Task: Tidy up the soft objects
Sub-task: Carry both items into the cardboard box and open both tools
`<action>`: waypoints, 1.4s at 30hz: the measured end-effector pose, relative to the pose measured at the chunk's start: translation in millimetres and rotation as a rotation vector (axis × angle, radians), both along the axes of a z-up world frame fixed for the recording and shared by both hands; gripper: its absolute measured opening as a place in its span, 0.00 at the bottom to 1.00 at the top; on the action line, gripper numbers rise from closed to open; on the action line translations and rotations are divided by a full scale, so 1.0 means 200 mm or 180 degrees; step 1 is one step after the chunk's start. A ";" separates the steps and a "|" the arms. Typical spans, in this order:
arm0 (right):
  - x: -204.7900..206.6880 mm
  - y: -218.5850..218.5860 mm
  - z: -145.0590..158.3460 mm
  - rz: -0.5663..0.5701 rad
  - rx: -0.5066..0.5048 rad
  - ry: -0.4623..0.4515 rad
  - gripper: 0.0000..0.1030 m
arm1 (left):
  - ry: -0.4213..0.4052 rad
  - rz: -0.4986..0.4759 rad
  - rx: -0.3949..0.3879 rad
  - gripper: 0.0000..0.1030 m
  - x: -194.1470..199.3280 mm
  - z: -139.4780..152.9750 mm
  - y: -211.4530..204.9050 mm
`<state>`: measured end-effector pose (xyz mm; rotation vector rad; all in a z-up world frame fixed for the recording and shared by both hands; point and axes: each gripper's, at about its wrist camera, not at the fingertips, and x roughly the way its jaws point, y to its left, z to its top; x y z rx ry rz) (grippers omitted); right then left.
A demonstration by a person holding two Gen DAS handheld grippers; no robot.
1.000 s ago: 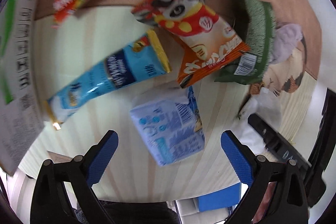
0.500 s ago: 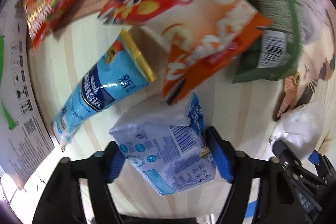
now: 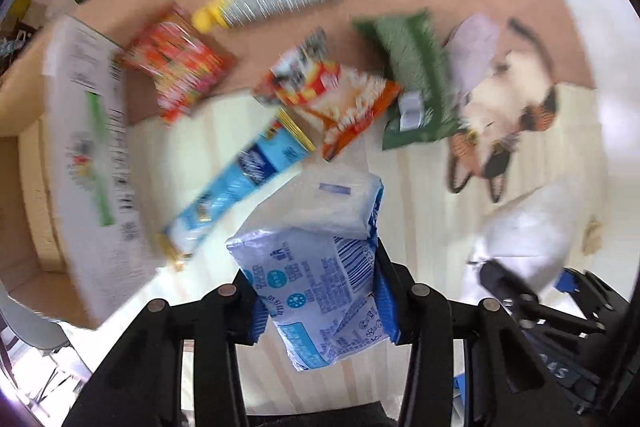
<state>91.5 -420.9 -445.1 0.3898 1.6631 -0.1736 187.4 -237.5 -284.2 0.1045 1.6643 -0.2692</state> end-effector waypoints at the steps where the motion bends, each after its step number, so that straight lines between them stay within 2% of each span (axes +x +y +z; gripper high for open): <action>1: -0.01 0.06 0.05 0.0047 0.0031 -0.0084 0.74 | -0.0098 0.0023 -0.0049 0.39 0.00 0.11 0.06; 2: -0.02 0.11 0.08 0.0079 0.0054 -0.0148 0.74 | -0.0170 0.0036 -0.0103 0.39 0.06 0.15 0.21; 4: 0.01 0.24 0.21 0.0184 0.0105 -0.0286 0.74 | -0.0331 0.0093 -0.0161 0.39 0.08 0.31 0.35; 6: 0.03 0.37 0.31 0.0273 0.0181 -0.0413 0.74 | -0.0446 0.0150 -0.0193 0.39 0.17 0.35 0.54; 7: 0.09 0.39 0.46 0.0336 0.0238 -0.0474 0.74 | -0.0489 0.0187 -0.0205 0.39 0.20 0.40 0.61; 9: 0.12 0.57 0.59 0.0446 0.0347 -0.0595 0.74 | -0.0572 0.0260 -0.0197 0.39 0.28 0.46 0.80; 10: 0.18 0.58 0.68 0.0484 0.0382 -0.0624 0.74 | -0.0610 0.0303 -0.0189 0.39 0.30 0.51 0.92; 11: 0.24 0.68 0.75 0.0550 0.0430 -0.0670 0.74 | -0.0626 0.0321 -0.0174 0.39 0.33 0.43 0.99; 14: 0.41 0.97 0.82 0.0682 0.0535 -0.0724 0.74 | -0.0599 0.0382 -0.0083 0.39 0.41 0.41 1.28; 18: 0.61 1.34 0.80 0.0735 0.0605 -0.0663 0.74 | -0.0476 0.0420 0.0050 0.39 0.53 0.28 1.56; 22: 0.82 1.72 0.75 0.0747 0.0581 -0.0461 0.74 | -0.0141 0.0413 -0.0043 0.39 0.70 0.03 1.74; 25: 0.95 1.93 0.63 0.0758 0.0455 -0.0296 0.74 | 0.0041 0.0317 -0.0098 0.39 0.80 -0.12 1.79; 28: 1.05 2.03 0.49 0.0721 0.0311 -0.0171 0.74 | 0.0244 0.0218 -0.0122 0.39 0.91 -0.31 1.82; 33: 1.16 2.09 0.26 0.0689 0.0157 -0.0022 0.74 | 0.0429 0.0012 -0.0162 0.39 1.00 -0.50 1.80; 37: 1.23 2.12 0.14 0.0622 0.0128 0.0025 0.75 | 0.0507 -0.0049 -0.0226 0.40 1.05 -0.57 1.79; 42: 1.30 2.17 0.08 0.0590 0.0177 0.0047 0.76 | 0.0538 -0.0159 -0.0233 0.42 1.06 -0.59 1.74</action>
